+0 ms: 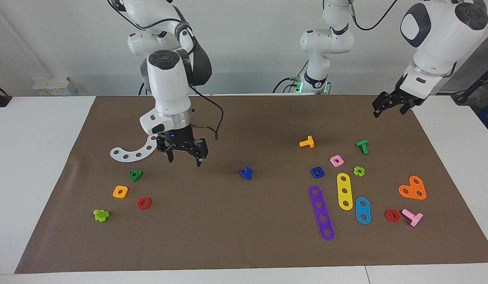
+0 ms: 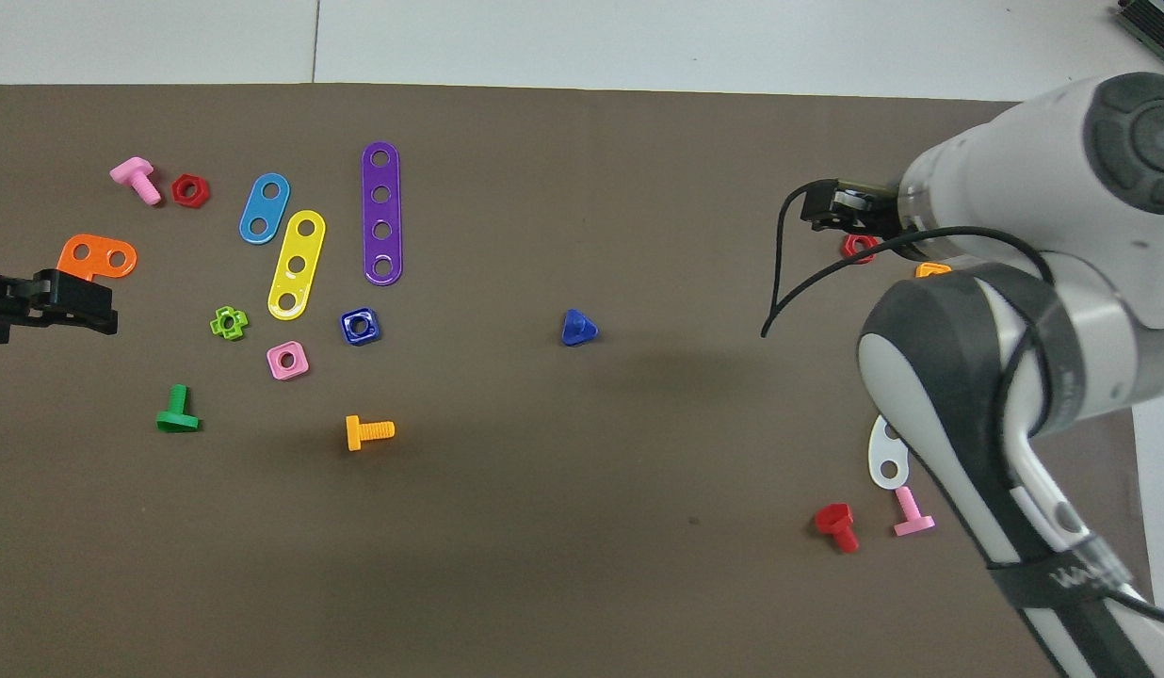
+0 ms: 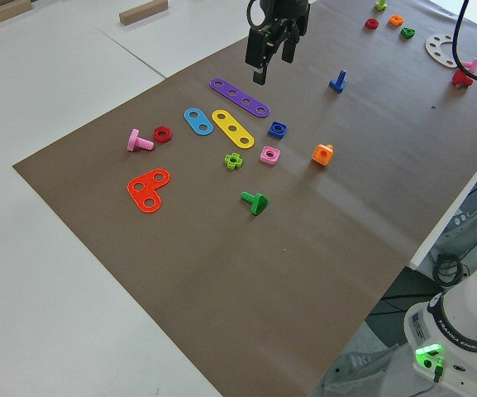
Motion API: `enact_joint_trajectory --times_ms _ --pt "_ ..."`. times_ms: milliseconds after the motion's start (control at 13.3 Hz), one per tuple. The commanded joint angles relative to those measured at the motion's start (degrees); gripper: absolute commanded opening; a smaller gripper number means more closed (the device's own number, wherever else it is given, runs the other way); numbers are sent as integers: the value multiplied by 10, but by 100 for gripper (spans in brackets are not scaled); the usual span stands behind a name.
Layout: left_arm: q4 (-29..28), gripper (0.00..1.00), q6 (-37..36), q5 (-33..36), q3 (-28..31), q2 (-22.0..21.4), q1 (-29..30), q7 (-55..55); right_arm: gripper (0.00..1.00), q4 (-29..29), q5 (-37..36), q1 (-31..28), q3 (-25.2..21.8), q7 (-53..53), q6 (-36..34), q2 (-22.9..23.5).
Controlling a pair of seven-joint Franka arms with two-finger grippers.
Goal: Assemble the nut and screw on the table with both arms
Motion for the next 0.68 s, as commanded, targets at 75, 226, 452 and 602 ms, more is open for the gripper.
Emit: enact_joint_trajectory --times_ms 75,226,452,602 --pt "-16 100 16 12 -1 -17 -8 -3 100 -12 31 -67 10 -92 -86 -64" --pt "-20 100 11 12 -5 -19 -17 -7 100 14 31 -90 8 -139 -147 -77" --pt "-31 100 60 -3 -5 -16 -37 -25 100 48 31 -109 5 -170 -215 -94" --pt "-56 100 90 -11 -5 -6 -64 -77 100 43 30 -107 6 -169 -216 -96"
